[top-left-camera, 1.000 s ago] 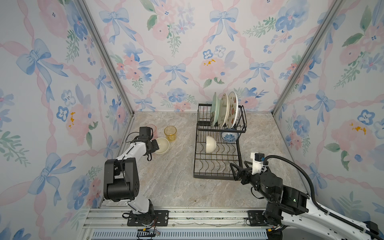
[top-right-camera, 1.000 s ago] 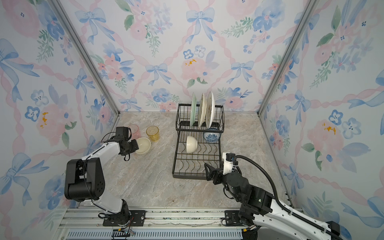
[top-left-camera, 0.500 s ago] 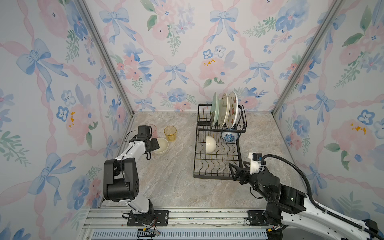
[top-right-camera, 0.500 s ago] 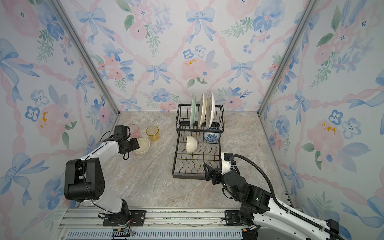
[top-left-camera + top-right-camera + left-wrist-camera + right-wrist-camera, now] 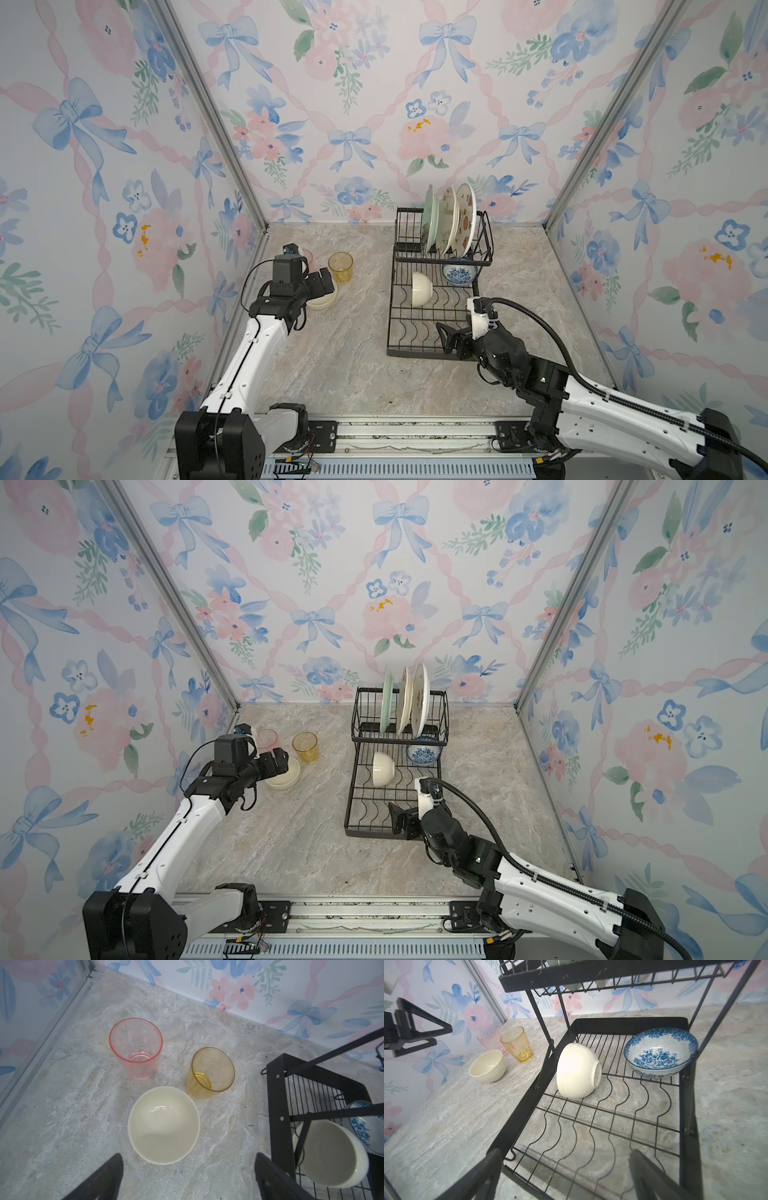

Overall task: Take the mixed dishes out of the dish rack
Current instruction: 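Open and raise the left gripper while the right gripper reaches to the remaining cream bowl, then close the right gripper on the rim of the remaining cream bowl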

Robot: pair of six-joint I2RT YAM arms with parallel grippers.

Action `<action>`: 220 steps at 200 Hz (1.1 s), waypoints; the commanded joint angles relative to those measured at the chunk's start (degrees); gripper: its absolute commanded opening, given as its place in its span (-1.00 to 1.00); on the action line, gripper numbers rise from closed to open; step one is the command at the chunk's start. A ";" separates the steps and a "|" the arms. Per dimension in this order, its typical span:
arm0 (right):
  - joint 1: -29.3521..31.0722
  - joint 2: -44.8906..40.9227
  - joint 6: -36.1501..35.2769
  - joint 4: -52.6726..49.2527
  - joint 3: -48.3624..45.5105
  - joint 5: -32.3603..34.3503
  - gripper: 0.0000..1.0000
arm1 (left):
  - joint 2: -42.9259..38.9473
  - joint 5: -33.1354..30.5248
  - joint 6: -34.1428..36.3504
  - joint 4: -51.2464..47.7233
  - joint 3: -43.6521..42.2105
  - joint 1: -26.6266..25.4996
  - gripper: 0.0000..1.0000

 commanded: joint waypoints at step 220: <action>-7.71 46.88 -3.51 35.64 13.44 3.81 0.96 | -16.59 3.09 -7.97 4.12 -10.68 -15.46 0.96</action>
